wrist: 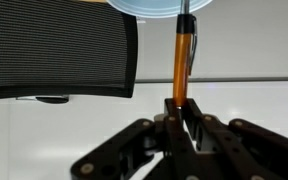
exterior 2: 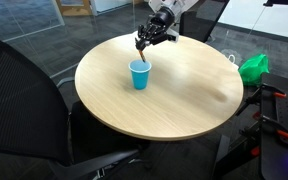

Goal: Put the pen inside the light blue cup

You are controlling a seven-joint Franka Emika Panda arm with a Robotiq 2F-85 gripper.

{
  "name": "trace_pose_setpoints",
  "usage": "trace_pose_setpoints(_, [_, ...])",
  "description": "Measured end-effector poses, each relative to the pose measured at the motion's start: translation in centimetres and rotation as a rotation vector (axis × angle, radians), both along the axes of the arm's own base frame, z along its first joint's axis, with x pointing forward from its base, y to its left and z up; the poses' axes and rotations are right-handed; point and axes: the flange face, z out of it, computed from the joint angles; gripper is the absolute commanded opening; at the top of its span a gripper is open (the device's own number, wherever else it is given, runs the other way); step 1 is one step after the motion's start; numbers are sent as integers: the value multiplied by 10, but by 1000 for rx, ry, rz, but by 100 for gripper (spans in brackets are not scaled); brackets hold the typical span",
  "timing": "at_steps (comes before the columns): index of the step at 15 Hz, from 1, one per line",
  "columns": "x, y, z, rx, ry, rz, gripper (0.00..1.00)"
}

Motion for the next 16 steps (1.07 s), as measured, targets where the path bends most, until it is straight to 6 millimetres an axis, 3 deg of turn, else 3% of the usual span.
trace_pose_setpoints(16, [18,-4,-53,-21,24,18,4])
